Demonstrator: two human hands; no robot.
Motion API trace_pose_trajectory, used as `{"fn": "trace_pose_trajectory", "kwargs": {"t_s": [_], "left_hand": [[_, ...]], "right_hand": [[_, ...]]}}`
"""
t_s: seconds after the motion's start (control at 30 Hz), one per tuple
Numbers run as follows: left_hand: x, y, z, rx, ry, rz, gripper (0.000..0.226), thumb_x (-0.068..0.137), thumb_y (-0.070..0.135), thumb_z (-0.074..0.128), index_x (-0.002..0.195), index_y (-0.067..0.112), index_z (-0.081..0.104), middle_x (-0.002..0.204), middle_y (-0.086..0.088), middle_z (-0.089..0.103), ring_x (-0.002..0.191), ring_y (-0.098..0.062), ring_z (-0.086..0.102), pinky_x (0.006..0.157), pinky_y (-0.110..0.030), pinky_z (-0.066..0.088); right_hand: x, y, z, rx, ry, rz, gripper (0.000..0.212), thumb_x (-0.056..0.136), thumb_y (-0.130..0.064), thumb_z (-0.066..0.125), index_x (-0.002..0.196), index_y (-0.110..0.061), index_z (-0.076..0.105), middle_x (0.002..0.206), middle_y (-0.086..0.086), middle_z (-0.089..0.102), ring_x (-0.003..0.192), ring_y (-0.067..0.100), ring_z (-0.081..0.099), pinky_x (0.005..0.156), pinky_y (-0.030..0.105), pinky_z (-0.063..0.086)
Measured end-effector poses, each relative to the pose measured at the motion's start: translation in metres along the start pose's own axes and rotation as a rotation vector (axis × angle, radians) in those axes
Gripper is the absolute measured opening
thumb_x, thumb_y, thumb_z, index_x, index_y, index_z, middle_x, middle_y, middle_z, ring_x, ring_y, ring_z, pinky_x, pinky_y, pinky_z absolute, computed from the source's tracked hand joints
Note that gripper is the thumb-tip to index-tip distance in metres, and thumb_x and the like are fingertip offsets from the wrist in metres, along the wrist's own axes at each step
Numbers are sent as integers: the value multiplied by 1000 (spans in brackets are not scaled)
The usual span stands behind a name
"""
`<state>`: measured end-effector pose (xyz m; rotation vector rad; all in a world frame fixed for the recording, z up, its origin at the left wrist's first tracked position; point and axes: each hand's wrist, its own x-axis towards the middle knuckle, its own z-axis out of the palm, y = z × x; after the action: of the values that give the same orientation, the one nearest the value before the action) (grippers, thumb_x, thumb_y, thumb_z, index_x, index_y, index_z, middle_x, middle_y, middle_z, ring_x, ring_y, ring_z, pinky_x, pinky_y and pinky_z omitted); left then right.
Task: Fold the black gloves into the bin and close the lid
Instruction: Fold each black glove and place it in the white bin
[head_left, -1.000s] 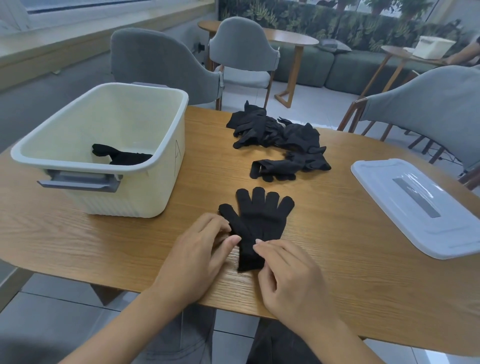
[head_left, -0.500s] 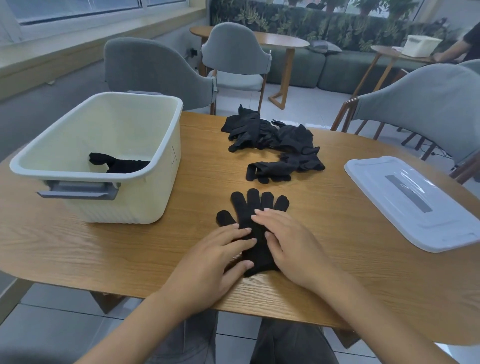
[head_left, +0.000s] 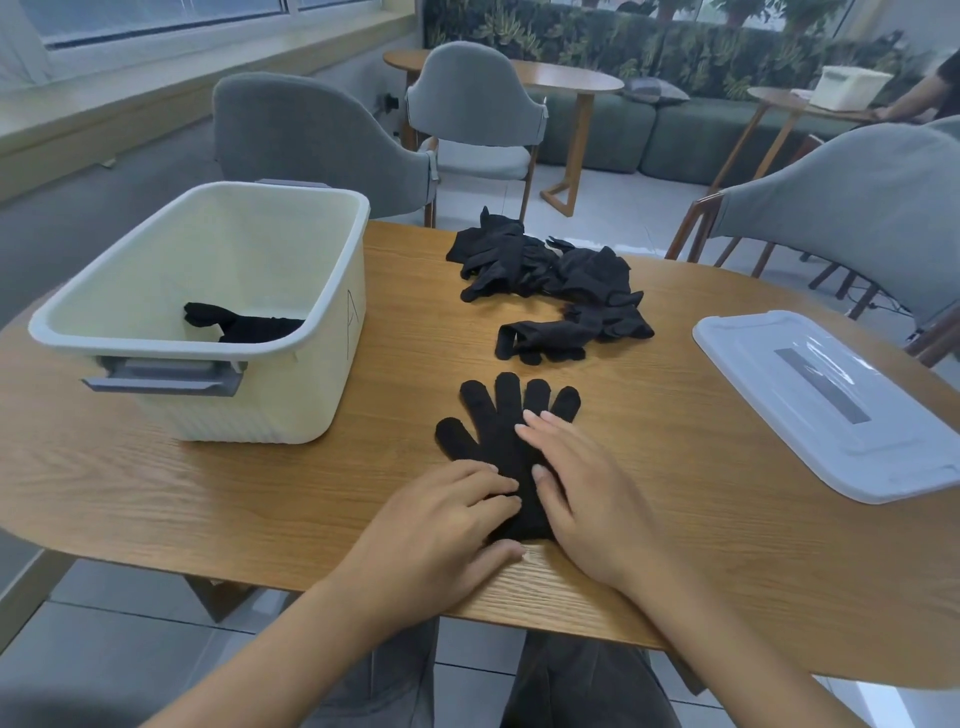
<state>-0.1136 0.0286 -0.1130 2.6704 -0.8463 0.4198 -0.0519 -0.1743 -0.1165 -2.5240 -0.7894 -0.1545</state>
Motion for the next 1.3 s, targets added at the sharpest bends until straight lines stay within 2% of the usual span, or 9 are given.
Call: {"fn": "trace_pose_trajectory", "kwargs": {"t_s": [0.2,0.3,0.47,0.7,0.87,0.93,1.03,1.13,1.3], "left_hand": [[9,11,2,175,-54,64,20,98,24,51,98,12,68,106,-4,70,99,-22,65,75,-36,58],[9,15,8,185,-64,24,4,95,12,58,94,12,62,100,-6,67,92,-23,64,68,-36,58],[11,12,11,97,36,-60,21,99,23,46,96,14,64,93,-1,66,82,-18,64,63,-34,56],[7,6,10,-22,78,-102,24,98,30,51,107,15,67,100,4,68,85,-15,66,69,-34,55],[2,3,1,-85,3,-88,37,96,51,57,118,22,62,115,11,61,93,-6,61,74,-25,54],[0,3,2,-118,9,-107,33,95,45,61,120,23,60,117,13,55,92,-4,59,73,-23,52],[3,3,3,-182,66,-182,22,99,30,59,120,26,59,107,16,58,89,-3,59,73,-25,50],[11,3,2,-267,125,-287,13,100,34,57,112,30,60,97,19,62,87,0,59,74,-21,48],[26,-1,7,-312,213,-417,11,96,34,64,105,29,60,89,17,60,84,1,57,71,-18,47]], "right_hand": [[-16,1,-8,113,306,7,33,94,2,53,118,-15,68,115,-11,65,114,5,57,95,27,49],[-26,-4,-11,167,272,27,41,86,2,52,119,-18,67,111,-13,63,109,4,57,92,20,47],[-44,-13,-15,166,84,18,52,80,-9,55,130,-23,59,121,-17,58,118,-4,48,99,6,33],[-46,-13,-6,-28,81,-11,38,89,-11,66,126,-20,63,125,-10,63,118,3,53,105,3,24],[-46,-17,-7,-25,103,49,28,95,-13,63,121,-22,68,124,-10,66,116,4,57,98,10,35],[-46,-18,-7,11,101,90,26,98,-16,58,122,-24,66,123,-12,66,115,3,57,95,10,36],[-40,-21,-7,107,124,142,19,100,-23,54,114,-29,65,107,-18,64,101,1,57,86,14,45],[-28,-20,-7,143,168,197,11,100,-34,54,106,-32,62,94,-19,62,92,1,56,78,25,49],[-9,-16,-4,170,235,303,7,95,-39,61,95,-32,61,85,-15,62,86,2,56,74,26,48]]}}
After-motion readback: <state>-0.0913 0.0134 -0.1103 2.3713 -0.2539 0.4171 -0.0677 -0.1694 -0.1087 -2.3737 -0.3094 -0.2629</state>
